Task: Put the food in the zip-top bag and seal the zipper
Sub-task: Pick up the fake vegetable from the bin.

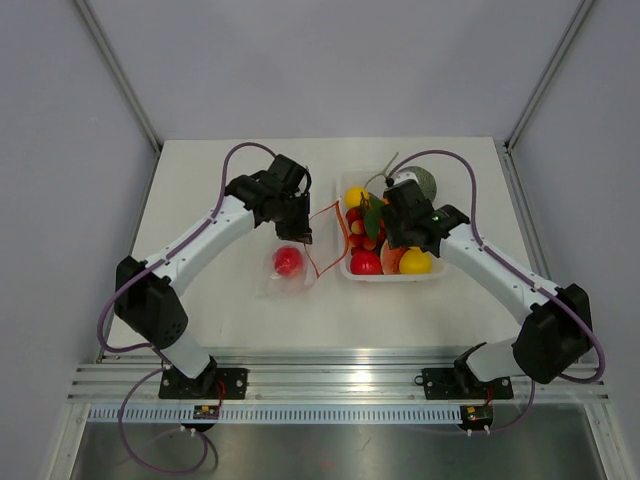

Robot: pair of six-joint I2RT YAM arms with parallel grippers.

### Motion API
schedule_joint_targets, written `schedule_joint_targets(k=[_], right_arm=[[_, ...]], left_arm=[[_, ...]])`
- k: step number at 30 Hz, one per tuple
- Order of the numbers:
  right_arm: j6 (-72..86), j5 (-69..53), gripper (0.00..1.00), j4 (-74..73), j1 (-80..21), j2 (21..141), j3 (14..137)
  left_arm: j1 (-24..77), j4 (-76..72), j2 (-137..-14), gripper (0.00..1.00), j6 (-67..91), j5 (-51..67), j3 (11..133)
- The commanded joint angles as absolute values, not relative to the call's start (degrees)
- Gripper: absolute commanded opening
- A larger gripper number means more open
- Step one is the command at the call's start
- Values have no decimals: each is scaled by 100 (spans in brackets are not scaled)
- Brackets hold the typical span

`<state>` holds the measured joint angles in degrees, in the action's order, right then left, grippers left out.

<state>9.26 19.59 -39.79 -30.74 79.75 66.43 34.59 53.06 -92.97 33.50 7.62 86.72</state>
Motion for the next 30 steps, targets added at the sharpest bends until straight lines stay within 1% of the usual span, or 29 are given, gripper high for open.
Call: schedule_joint_targets(k=[1, 6, 14, 16, 19, 21, 22, 24, 25, 30], right_arm=[[151, 2802, 57, -3982, -3489, 8261, 6943], [-210, 3146, 52, -3727, -3621, 8508, 7040], [-949, 3287, 49, -3349, -3674, 8763, 6935], [-1150, 3234, 44, -3209, -3752, 8763, 6847], [-1396, 3357, 41, -2787, -3885, 8701, 6566], [-1415, 3401, 39, -2699, -3894, 8753, 6530], [-1424, 3480, 35, -2698, -3894, 8789, 6539], [-1441, 3603, 34, -2716, -3902, 8929, 6557], [-1433, 3647, 32, -2707, -3911, 8964, 6565], [-1310, 3867, 31, -2663, -3911, 9105, 6513]], left_arm=[[3454, 5107, -9035, 0, 3366, 949, 8596], [3445, 5115, -8939, 0, 3314, 905, 8482], [3445, 5071, -8895, 0, 3305, 931, 8358], [3445, 5045, -8894, 0, 3305, 949, 8315], [3445, 5001, -8895, 0, 3296, 1002, 8271], [3445, 4983, -8895, 0, 3287, 1037, 8253], [3445, 4957, -8895, 0, 3287, 1055, 8236], [3445, 4957, -8895, 0, 3278, 1072, 8227], [3445, 4948, -8895, 0, 3270, 1081, 8218], [3445, 4896, -8895, 0, 3199, 1151, 8086]])
